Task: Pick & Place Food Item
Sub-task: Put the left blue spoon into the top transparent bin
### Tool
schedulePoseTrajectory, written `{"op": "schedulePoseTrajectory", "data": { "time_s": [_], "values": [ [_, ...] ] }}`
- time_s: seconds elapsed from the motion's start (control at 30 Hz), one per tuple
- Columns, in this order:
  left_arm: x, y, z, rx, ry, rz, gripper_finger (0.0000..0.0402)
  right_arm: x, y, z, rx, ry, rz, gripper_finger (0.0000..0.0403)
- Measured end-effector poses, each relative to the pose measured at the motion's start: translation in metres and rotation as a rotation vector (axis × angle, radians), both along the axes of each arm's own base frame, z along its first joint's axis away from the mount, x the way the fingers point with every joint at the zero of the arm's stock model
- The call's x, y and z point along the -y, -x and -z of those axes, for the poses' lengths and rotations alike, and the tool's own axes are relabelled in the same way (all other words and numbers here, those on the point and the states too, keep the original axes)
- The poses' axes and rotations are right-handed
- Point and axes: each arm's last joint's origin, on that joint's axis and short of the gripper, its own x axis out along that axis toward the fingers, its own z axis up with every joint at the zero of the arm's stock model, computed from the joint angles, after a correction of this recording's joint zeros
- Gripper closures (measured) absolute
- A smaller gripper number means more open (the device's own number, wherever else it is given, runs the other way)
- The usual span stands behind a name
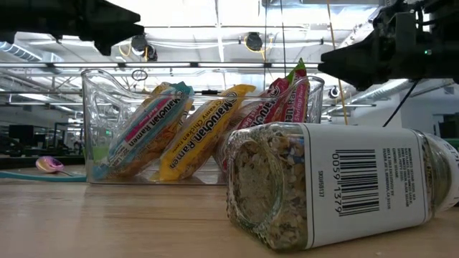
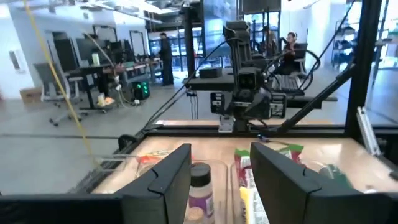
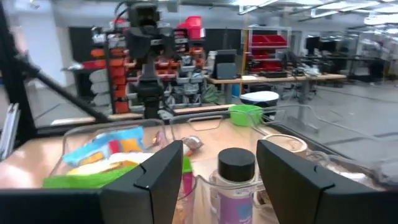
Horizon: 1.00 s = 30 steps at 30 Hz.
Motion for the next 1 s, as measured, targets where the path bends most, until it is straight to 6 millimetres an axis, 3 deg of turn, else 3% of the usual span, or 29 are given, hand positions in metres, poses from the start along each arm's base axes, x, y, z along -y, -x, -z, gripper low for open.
{"op": "schedulePoseTrajectory", "data": {
  "time_s": [0.3, 0.5, 0.63, 0.8, 1.0],
  "values": [
    [-0.003, -0.001, 0.000, 0.031, 0.143, -0.074, 0.0231, -0.001, -0.001, 0.001, -0.033, 0.084, -0.040, 0.0204],
    [-0.003, -0.001, -0.002, 0.042, 0.097, -0.099, 0.0231, -0.005, -0.001, 0.000, -0.016, 0.064, -0.181, 0.0204],
    [-0.007, 0.001, -0.002, 0.030, 0.072, -0.242, 0.0219, -0.007, -0.001, 0.005, -0.053, 0.004, -0.261, 0.0204],
    [-0.013, 0.010, 0.002, -0.223, -0.012, -0.449, 0.0187, -0.006, -0.002, 0.010, -0.106, -0.001, -0.264, 0.0204],
    [-0.015, 0.032, -0.010, -0.419, 0.302, -0.527, 0.0175, 0.008, -0.004, 0.009, -0.098, 0.000, -0.221, 0.0204]
  ]
}}
